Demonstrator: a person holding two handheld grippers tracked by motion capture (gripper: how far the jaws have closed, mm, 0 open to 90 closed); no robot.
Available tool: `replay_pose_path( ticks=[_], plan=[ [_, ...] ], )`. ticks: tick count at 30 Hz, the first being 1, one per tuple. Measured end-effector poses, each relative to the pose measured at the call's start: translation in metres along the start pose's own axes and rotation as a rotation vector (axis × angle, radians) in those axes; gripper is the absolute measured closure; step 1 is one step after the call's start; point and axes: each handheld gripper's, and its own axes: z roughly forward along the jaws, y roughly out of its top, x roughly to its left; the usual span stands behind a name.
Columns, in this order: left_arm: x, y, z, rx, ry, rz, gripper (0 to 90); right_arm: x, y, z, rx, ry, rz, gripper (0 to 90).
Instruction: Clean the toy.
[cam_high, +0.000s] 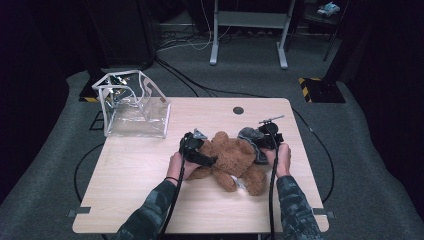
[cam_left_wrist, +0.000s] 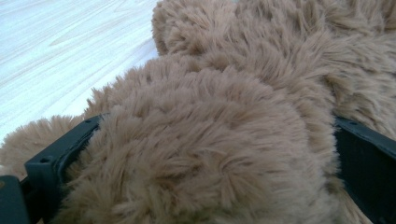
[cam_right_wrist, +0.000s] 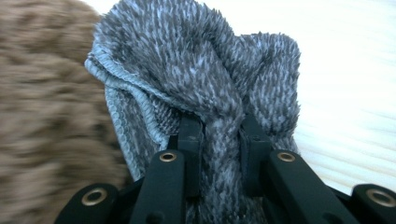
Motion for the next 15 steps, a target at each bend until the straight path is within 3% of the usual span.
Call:
replay_pose_path(
  ticks=[2, 5, 7, 9, 11, 13, 14, 15],
  plan=[
    [0.000, 0.000, 0.000, -0.002, 0.000, 0.000, 0.0, -0.004, 0.000, -0.001, 0.000, -0.024, 0.013, 75.0],
    [0.000, 0.000, 0.000, -0.001, 0.000, -0.001, 0.0, -0.006, 0.002, -0.009, -0.007, -0.017, 0.026, 74.8],
    [0.001, 0.000, 0.000, -0.002, 0.000, -0.008, 0.0, -0.004, 0.005, -0.022, -0.055, 0.023, 0.047, 74.8],
    [0.001, 0.000, 0.001, -0.006, -0.001, -0.010, 0.0, 0.002, 0.009, -0.033, -0.120, 0.126, 0.038, 74.8],
    [0.001, 0.000, 0.002, -0.005, 0.003, -0.013, 0.0, 0.017, 0.012, -0.034, -0.100, 0.156, -0.028, 74.8],
    [0.001, 0.001, 0.002, -0.001, 0.008, -0.009, 0.0, 0.030, 0.012, -0.024, -0.036, 0.118, -0.090, 74.9],
    [0.000, 0.001, 0.001, -0.001, 0.008, -0.009, 0.0, 0.032, 0.012, -0.017, -0.010, 0.090, -0.100, 75.0],
    [0.000, 0.001, 0.001, -0.002, 0.008, -0.010, 0.0, 0.030, 0.010, -0.009, -0.001, 0.091, -0.085, 75.0]
  ],
)
